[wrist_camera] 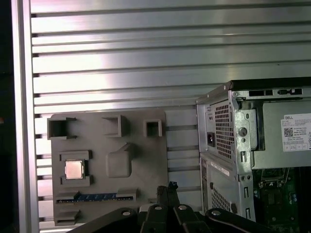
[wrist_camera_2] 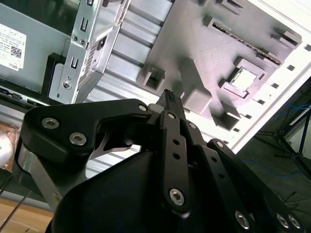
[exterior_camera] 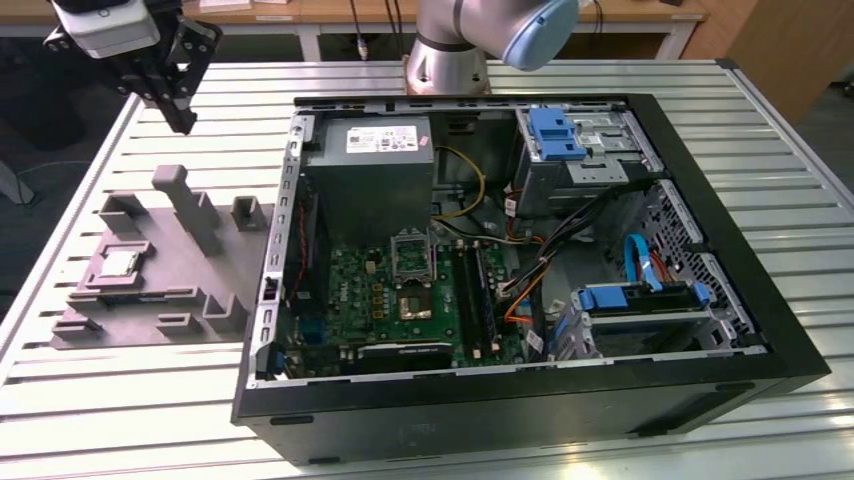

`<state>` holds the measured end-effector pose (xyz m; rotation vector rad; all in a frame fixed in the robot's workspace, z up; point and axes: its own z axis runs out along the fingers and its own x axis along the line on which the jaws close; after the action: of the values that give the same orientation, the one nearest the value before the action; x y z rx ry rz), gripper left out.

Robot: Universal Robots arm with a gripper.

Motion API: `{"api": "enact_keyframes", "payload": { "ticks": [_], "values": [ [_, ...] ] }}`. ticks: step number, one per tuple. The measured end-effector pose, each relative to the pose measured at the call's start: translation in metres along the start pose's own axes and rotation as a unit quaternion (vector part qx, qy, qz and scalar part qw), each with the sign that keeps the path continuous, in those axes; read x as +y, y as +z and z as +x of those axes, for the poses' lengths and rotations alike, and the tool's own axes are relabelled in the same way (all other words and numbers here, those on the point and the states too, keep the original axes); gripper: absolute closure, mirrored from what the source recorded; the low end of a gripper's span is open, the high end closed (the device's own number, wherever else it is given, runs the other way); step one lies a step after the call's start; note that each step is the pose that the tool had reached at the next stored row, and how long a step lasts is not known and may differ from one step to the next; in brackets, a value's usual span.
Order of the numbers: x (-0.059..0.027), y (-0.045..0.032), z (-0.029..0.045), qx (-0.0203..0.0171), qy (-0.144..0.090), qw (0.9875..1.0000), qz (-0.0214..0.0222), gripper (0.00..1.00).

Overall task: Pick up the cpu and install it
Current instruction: 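Reach for the cpu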

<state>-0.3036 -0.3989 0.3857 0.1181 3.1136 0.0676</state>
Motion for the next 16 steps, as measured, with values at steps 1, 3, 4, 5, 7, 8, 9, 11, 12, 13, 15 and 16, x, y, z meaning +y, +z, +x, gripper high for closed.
{"api": "enact_keyframes", "payload": {
  "ticks": [1,3,4,5,7,8,9,11,12,13,15,16],
  "values": [
    [0.0,0.0,0.0,0.0,0.0,1.0,0.0,0.89],
    [0.0,0.0,0.0,0.0,0.0,1.0,0.0,0.89],
    [0.0,0.0,0.0002,0.0,0.0,1.0,0.0,0.89],
    [-0.0001,0.0,0.0006,0.0,0.0,1.0,0.0,0.89],
    [-0.0001,0.0,0.0019,0.0,0.0,1.0,0.0,0.89],
    [-0.0002,0.0,0.0027,0.0,0.0,1.0,0.0,0.89],
    [-0.0003,0.0,0.0036,0.0,0.0,1.0,0.0,0.89],
    [-0.0004,0.0,0.0056,0.0,0.0,1.0,0.0,0.89],
    [-0.0005,0.0001,0.0068,0.0,0.0,1.0,0.0,0.89],
    [-0.0006,0.0001,0.0079,0.0,0.0,1.0,0.0,0.89],
    [-0.0008,0.0001,0.0102,0.0,0.0,1.0,0.0,0.89],
    [-0.0009,0.0001,0.0114,0.0,0.0,1.0,0.0,0.89]
  ]
}}
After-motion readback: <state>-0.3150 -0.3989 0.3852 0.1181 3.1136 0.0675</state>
